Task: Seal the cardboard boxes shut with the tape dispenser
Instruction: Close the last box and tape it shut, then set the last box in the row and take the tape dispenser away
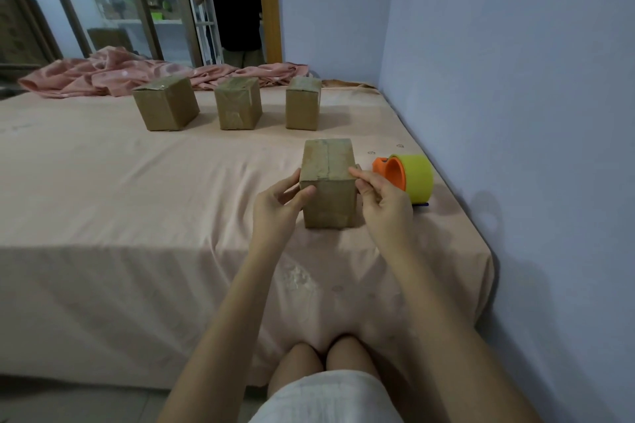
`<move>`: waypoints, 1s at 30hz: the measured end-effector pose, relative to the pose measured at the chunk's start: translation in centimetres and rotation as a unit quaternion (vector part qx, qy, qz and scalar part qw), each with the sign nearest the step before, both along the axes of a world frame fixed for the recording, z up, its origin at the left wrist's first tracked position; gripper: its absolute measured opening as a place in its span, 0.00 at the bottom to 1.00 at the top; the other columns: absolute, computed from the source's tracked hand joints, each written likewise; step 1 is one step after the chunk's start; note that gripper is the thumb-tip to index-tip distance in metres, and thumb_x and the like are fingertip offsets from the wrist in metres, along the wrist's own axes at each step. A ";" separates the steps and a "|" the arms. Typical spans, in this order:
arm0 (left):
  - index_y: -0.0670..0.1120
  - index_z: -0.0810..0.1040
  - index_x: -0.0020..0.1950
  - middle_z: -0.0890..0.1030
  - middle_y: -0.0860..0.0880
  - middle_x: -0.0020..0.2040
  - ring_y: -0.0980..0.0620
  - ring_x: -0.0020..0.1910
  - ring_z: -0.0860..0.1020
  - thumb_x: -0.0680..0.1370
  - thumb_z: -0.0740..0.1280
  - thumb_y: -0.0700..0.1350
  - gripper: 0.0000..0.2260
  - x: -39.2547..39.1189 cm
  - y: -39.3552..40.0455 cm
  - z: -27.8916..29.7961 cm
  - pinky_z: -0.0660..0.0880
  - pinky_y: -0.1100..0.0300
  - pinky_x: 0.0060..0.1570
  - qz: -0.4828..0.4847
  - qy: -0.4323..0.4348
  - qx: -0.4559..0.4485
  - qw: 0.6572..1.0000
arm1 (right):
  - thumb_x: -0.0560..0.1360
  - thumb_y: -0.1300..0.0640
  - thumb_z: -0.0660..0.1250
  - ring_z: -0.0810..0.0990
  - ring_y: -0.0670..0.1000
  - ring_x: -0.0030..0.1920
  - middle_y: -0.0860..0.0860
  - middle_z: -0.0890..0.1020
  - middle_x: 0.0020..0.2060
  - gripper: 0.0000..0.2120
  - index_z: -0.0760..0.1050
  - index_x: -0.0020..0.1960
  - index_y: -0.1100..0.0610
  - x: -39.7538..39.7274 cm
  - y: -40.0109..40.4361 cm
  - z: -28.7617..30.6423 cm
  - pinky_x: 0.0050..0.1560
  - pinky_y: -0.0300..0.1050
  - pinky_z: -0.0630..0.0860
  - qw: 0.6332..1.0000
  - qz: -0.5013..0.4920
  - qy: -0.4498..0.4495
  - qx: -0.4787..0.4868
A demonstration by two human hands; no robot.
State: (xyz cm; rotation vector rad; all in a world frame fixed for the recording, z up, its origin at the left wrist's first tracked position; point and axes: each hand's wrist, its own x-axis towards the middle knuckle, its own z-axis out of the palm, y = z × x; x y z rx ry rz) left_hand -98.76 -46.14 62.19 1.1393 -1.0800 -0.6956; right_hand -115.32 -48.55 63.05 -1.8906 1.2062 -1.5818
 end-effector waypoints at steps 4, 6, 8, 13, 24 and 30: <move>0.48 0.68 0.70 0.77 0.52 0.60 0.57 0.55 0.78 0.70 0.76 0.47 0.31 -0.3 0.5 0.1 0.77 0.69 0.45 0.028 -0.036 0.025 0.999 | 0.80 0.57 0.58 0.75 0.40 0.59 0.41 0.78 0.57 0.17 0.72 0.64 0.40 0.0 0.1 -0.4 0.62 0.48 0.74 0.994 0.081 -0.045 0.059; 0.46 0.58 0.74 0.72 0.51 0.63 0.58 0.58 0.75 0.64 0.79 0.51 0.46 -1.6 0.9 0.3 0.76 0.70 0.48 0.059 -0.059 0.052 0.995 | 0.80 0.56 0.57 0.75 0.40 0.61 0.37 0.77 0.57 0.21 0.67 0.61 0.29 0.2 0.4 -0.9 0.64 0.51 0.72 0.980 0.113 -0.111 0.121; 0.47 0.53 0.76 0.67 0.48 0.68 0.53 0.65 0.70 0.60 0.80 0.56 0.54 -3.5 1.2 0.3 0.73 0.60 0.59 0.110 -0.114 0.072 0.985 | 0.78 0.57 0.56 0.77 0.41 0.59 0.34 0.78 0.52 0.20 0.70 0.54 0.29 0.5 0.5 -1.2 0.61 0.54 0.74 0.979 0.084 -0.129 0.133; 0.46 0.47 0.77 0.66 0.44 0.69 0.45 0.65 0.70 0.60 0.77 0.59 0.55 -7.5 0.6 0.3 0.74 0.49 0.57 0.236 -0.152 0.093 0.955 | 0.74 0.65 0.56 0.79 0.49 0.51 0.47 0.82 0.48 0.16 0.77 0.53 0.51 1.1 0.3 0.4 0.55 0.51 0.77 0.995 0.015 -0.014 0.103; 0.42 0.61 0.67 0.69 0.45 0.62 0.44 0.61 0.72 0.62 0.78 0.58 0.43 -6.6 -8.0 4.5 0.72 0.51 0.52 0.226 -0.262 0.101 0.933 | 0.76 0.55 0.59 0.77 0.56 0.52 0.53 0.81 0.51 0.11 0.76 0.54 0.57 -2.2 -8.5 10.5 0.47 0.45 0.71 0.934 -0.147 0.324 0.032; 0.42 0.60 0.67 0.69 0.44 0.63 0.44 0.61 0.72 0.61 0.78 0.59 0.45 -8.3 -14.3 6.4 0.74 0.49 0.52 0.219 -0.254 0.096 0.937 | 0.77 0.50 0.57 0.76 0.56 0.44 0.53 0.77 0.39 0.12 0.72 0.42 0.57 -5.6 -15.2 11.6 0.38 0.43 0.66 0.881 -0.166 0.432 0.098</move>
